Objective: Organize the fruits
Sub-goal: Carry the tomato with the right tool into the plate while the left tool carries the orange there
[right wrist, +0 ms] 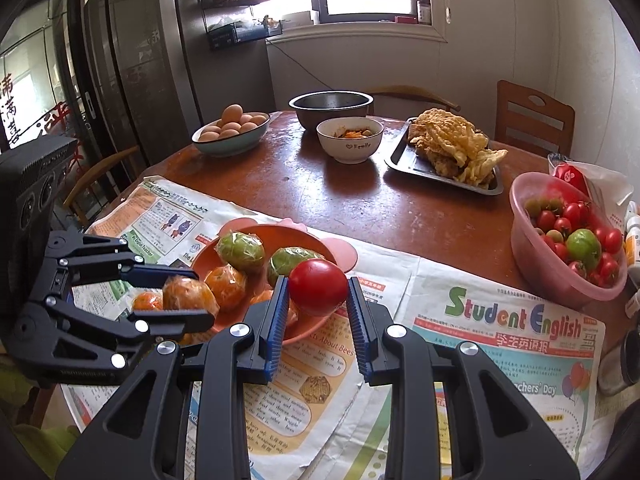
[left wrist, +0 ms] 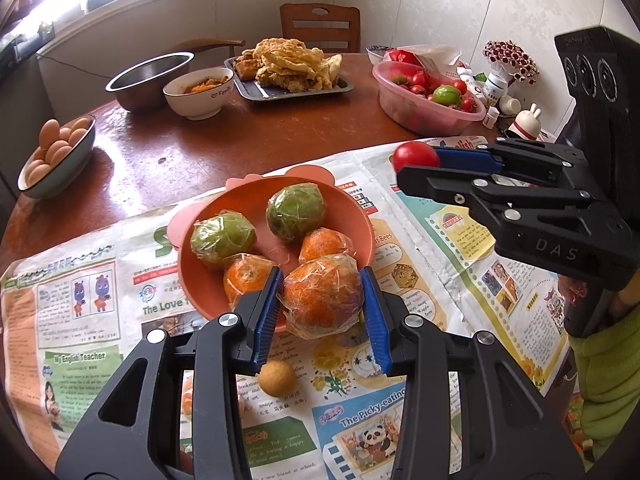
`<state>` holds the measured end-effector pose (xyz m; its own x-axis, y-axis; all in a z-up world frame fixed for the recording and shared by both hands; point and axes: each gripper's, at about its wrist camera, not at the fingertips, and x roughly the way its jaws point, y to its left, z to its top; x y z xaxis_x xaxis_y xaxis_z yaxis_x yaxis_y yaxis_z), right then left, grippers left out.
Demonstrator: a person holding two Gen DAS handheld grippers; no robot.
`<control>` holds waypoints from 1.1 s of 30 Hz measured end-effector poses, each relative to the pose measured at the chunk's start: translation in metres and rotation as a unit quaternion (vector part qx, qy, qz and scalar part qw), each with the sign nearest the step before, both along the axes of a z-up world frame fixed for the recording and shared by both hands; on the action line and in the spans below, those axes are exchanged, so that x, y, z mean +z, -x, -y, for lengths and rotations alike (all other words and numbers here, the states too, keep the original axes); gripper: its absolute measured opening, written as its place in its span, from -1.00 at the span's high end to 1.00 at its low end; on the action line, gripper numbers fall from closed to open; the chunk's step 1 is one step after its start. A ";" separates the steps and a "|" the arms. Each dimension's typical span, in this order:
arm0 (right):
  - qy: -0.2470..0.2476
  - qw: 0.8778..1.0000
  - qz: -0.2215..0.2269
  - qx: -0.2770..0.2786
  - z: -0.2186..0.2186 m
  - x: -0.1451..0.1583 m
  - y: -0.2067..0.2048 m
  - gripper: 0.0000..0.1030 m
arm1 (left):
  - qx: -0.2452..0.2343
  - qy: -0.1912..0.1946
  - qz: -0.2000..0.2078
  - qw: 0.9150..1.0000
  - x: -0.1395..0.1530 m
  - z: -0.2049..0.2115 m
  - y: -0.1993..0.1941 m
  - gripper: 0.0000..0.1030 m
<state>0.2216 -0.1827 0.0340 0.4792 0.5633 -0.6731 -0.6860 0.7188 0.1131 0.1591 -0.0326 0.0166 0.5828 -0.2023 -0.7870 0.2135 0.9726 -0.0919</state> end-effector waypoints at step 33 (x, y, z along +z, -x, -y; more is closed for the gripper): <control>0.029 0.998 -0.042 0.025 -0.030 -0.039 -0.025 0.45 | -0.001 -0.004 -0.019 1.000 -0.029 -0.003 -0.022 0.39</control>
